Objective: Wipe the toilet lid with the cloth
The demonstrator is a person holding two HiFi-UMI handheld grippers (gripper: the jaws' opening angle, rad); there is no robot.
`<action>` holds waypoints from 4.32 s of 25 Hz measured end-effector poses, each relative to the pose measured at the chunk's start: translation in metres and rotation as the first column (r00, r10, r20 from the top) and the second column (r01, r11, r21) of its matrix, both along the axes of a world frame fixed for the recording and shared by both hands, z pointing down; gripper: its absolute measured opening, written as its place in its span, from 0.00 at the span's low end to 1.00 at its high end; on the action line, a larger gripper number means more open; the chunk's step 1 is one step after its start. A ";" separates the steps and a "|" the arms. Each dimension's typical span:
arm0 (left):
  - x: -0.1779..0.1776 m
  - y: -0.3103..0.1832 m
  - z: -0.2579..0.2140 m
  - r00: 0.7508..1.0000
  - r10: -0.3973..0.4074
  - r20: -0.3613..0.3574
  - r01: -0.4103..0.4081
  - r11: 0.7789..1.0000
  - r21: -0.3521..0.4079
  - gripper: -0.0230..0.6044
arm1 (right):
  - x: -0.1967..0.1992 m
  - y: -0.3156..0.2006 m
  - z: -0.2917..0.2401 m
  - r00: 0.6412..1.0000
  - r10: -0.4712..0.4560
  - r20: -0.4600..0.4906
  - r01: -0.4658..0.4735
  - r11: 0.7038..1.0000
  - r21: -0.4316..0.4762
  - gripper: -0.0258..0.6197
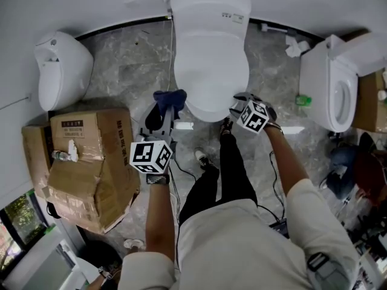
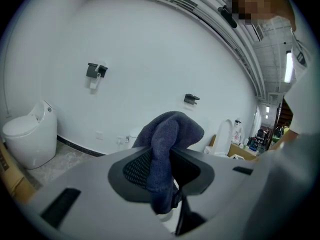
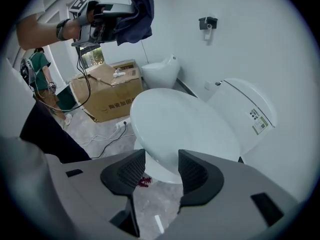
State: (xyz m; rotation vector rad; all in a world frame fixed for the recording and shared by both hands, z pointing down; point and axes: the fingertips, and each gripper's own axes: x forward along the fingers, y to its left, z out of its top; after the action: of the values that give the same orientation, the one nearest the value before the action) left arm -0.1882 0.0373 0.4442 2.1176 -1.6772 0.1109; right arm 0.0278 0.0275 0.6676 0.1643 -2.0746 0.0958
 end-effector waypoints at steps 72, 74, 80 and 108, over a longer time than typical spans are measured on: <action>-0.037 -0.131 0.188 0.997 -0.074 -0.024 0.065 0.962 -0.265 0.20 | -0.007 -0.016 0.056 0.865 0.473 0.165 -0.400 0.850 -0.342 0.14; -0.040 -0.152 0.209 0.997 -0.068 -0.030 0.057 0.958 -0.282 0.20 | -0.004 -0.032 0.040 0.857 0.477 0.195 -0.397 0.852 -0.340 0.12; -0.052 -0.206 0.274 0.993 -0.101 -0.055 0.073 0.925 -0.374 0.20 | 0.018 -0.101 -0.006 0.795 0.537 0.284 -0.467 0.839 -0.279 0.12; 0.087 -0.292 0.343 0.990 -0.026 0.137 0.096 0.840 -0.534 0.20 | 0.132 -0.164 -0.012 0.570 0.764 0.303 -0.691 0.645 -0.327 0.11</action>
State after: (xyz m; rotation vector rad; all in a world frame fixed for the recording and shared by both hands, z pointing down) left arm -0.1010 -0.2551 0.7875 1.6519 -1.5438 0.6344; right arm 0.1597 -0.1363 0.6556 0.9865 -2.2664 0.9019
